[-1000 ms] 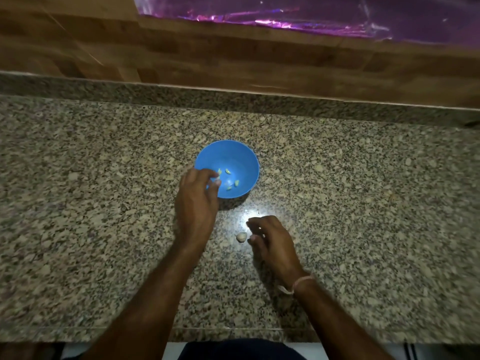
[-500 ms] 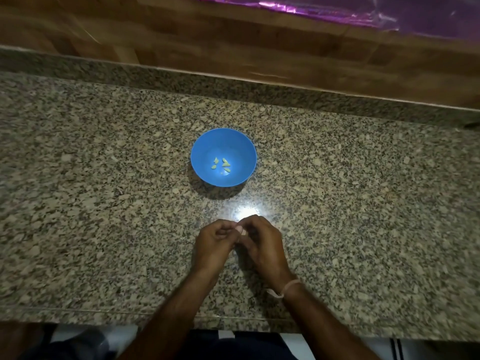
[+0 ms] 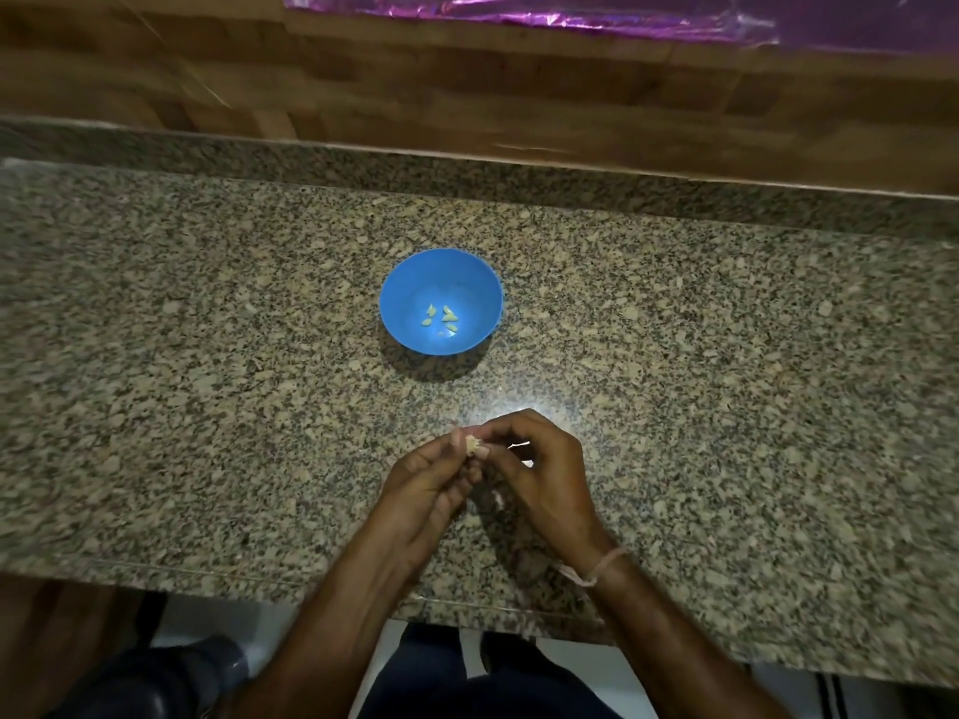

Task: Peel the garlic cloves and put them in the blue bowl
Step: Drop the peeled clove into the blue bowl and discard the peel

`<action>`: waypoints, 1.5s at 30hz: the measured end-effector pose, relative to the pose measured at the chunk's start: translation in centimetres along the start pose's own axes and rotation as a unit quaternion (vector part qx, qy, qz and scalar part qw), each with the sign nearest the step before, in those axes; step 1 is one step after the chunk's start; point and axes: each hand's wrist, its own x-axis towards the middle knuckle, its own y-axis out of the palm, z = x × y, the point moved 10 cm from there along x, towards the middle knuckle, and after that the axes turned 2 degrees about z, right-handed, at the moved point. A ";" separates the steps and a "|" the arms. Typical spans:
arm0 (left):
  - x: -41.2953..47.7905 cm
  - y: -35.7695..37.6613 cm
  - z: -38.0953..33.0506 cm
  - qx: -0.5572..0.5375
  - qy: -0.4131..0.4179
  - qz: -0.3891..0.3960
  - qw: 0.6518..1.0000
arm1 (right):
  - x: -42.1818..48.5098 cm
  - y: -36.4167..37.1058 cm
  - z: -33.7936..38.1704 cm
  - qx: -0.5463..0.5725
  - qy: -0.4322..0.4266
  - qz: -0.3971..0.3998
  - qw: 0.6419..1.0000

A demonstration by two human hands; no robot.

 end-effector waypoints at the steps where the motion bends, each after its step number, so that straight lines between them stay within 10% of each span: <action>1: -0.1 0.0 0.0 0.004 0.003 -0.002 1.000 | -0.1 0.0 0.3 -0.016 -0.014 0.006 1.000; 19: 1.4 -3.1 0.9 0.108 0.046 -0.147 0.982 | -1.2 0.3 -3.0 -0.039 0.039 -0.013 0.998; 25: 3.1 -3.0 -4.4 0.475 0.264 -0.178 0.820 | -1.8 -1.1 -7.2 -0.103 0.097 -0.016 0.990; 30: 2.5 -3.4 -3.1 0.597 0.277 -0.189 0.729 | -1.7 -0.7 -7.9 -0.194 0.087 0.021 0.977; 45: -0.3 -4.6 0.9 0.603 0.238 -0.200 0.735 | -0.7 0.6 -6.9 -0.321 0.069 0.069 0.942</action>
